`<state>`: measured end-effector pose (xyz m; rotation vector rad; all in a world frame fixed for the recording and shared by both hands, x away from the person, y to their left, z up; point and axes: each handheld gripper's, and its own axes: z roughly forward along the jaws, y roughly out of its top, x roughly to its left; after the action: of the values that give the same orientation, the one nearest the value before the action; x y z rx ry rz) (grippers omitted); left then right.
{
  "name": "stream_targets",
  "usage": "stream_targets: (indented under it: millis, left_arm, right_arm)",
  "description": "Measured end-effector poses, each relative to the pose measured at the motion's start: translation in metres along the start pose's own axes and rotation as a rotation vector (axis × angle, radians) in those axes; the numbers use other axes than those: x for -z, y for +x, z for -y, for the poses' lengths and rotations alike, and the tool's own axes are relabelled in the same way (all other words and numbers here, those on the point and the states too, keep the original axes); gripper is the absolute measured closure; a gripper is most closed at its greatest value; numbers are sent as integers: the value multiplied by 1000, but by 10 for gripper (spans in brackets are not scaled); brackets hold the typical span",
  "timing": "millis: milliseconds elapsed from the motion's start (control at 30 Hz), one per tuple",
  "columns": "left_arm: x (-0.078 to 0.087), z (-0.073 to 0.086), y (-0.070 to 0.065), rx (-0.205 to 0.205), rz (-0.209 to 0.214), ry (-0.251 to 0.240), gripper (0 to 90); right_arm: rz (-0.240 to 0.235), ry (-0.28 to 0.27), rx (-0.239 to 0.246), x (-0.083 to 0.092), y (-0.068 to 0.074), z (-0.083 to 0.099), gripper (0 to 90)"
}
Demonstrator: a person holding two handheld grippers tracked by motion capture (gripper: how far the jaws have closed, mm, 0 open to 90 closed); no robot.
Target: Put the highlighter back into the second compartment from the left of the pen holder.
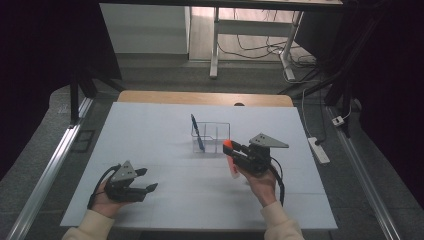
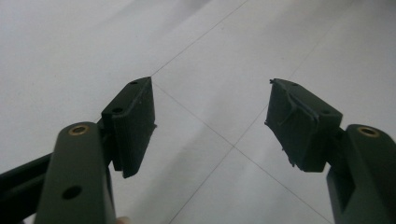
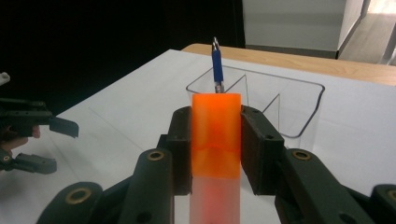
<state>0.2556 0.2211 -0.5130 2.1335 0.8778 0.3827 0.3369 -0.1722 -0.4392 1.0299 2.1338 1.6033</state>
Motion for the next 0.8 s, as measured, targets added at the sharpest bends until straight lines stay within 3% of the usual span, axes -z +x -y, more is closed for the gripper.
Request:
stream_targets:
  millis: [800]
  left_arm:
    - [0, 1, 3, 2, 2, -2, 322]
  right_arm:
    - [-3, -51, -3, -24, -7, -20, 667]
